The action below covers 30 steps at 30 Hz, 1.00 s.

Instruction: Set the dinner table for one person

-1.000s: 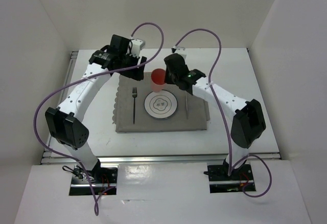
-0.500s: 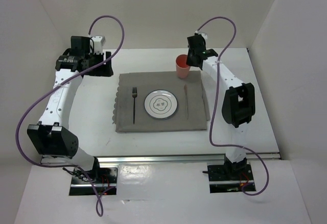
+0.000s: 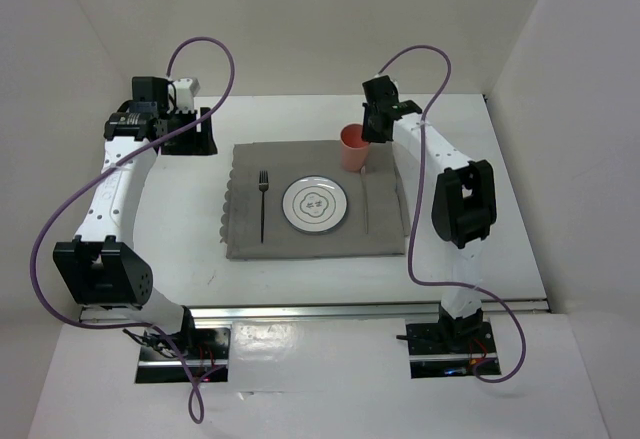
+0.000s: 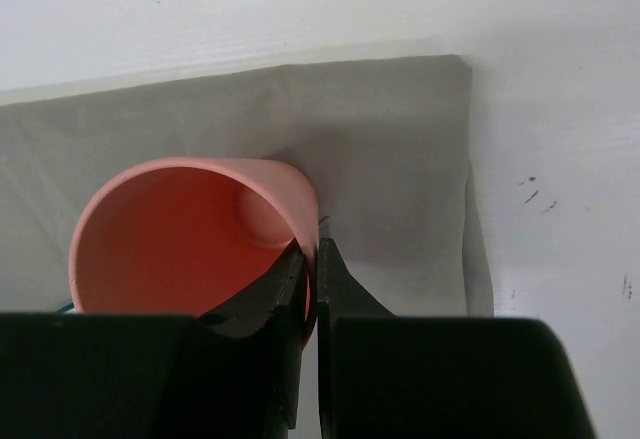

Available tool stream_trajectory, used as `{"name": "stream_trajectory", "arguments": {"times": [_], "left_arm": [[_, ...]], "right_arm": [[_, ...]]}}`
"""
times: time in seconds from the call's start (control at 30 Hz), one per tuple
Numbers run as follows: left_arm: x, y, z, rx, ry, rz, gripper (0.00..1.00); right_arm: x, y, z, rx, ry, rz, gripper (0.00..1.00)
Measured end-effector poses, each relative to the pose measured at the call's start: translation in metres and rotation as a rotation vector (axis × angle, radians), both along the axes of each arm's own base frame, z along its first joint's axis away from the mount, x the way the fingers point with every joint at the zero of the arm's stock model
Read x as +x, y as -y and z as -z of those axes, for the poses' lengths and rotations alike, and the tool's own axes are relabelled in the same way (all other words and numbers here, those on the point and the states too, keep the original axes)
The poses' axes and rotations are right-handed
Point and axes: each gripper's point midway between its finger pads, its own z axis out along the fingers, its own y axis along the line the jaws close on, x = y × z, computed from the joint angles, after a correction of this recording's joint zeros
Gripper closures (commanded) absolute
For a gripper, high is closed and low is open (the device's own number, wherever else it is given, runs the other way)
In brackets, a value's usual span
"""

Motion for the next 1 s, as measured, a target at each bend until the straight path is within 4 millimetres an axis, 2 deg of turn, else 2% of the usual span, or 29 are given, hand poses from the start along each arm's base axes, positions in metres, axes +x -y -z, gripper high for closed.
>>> {"name": "stream_trajectory", "arguments": {"times": [0.17, 0.2, 0.27, 0.4, 0.43, 0.5, 0.53, 0.6, 0.67, 0.7, 0.77, 0.8, 0.83, 1.0], "left_arm": [[0.000, 0.001, 0.001, -0.007, -0.003, 0.004, 0.23], [0.000, 0.000, 0.001, -0.007, -0.003, 0.004, 0.23], [0.000, 0.000, 0.001, -0.007, -0.003, 0.003, 0.23], [0.000, 0.000, 0.001, -0.007, -0.003, 0.002, 0.23], [0.000, 0.000, 0.001, -0.007, -0.003, 0.002, 0.23], [0.000, 0.000, 0.001, -0.007, -0.003, 0.002, 0.23], [0.000, 0.000, 0.001, -0.007, -0.003, 0.002, 0.23], [0.000, 0.000, 0.001, -0.007, -0.003, 0.002, 0.23], [0.000, 0.000, 0.001, -0.007, -0.003, 0.002, 0.23], [0.000, 0.000, 0.001, -0.008, -0.003, 0.003, 0.23], [0.000, 0.000, 0.001, -0.008, -0.003, 0.003, 0.23], [0.000, 0.000, 0.001, -0.008, -0.003, 0.003, 0.23], [0.000, 0.000, 0.001, -0.008, -0.003, 0.003, 0.23], [0.000, 0.000, 0.001, -0.008, -0.003, 0.003, 0.23]], "right_arm": [[-0.002, -0.002, 0.005, 0.010, -0.012, -0.011, 1.00], [-0.002, -0.003, 0.005, 0.011, -0.013, -0.013, 0.90], [-0.002, -0.003, 0.006, 0.013, -0.015, -0.014, 0.80], [-0.002, -0.005, 0.007, 0.020, -0.020, -0.022, 0.82], [-0.002, -0.006, 0.008, 0.023, -0.021, -0.024, 0.77], [-0.002, -0.007, 0.008, 0.028, -0.022, -0.028, 0.74], [-0.002, -0.008, 0.008, 0.032, -0.024, -0.031, 0.69], [-0.002, -0.010, 0.008, 0.039, -0.026, -0.034, 0.48], [-0.001, -0.011, 0.009, 0.043, -0.027, -0.037, 0.39], [-0.001, -0.012, 0.009, 0.044, -0.027, -0.040, 0.29], [-0.001, -0.012, 0.009, 0.045, -0.028, -0.044, 0.21], [-0.001, -0.013, 0.009, 0.045, -0.027, -0.049, 0.06], [-0.001, -0.013, 0.009, 0.047, -0.027, -0.048, 0.00], [0.001, -0.014, 0.005, 0.038, -0.018, -0.069, 0.00]]}}
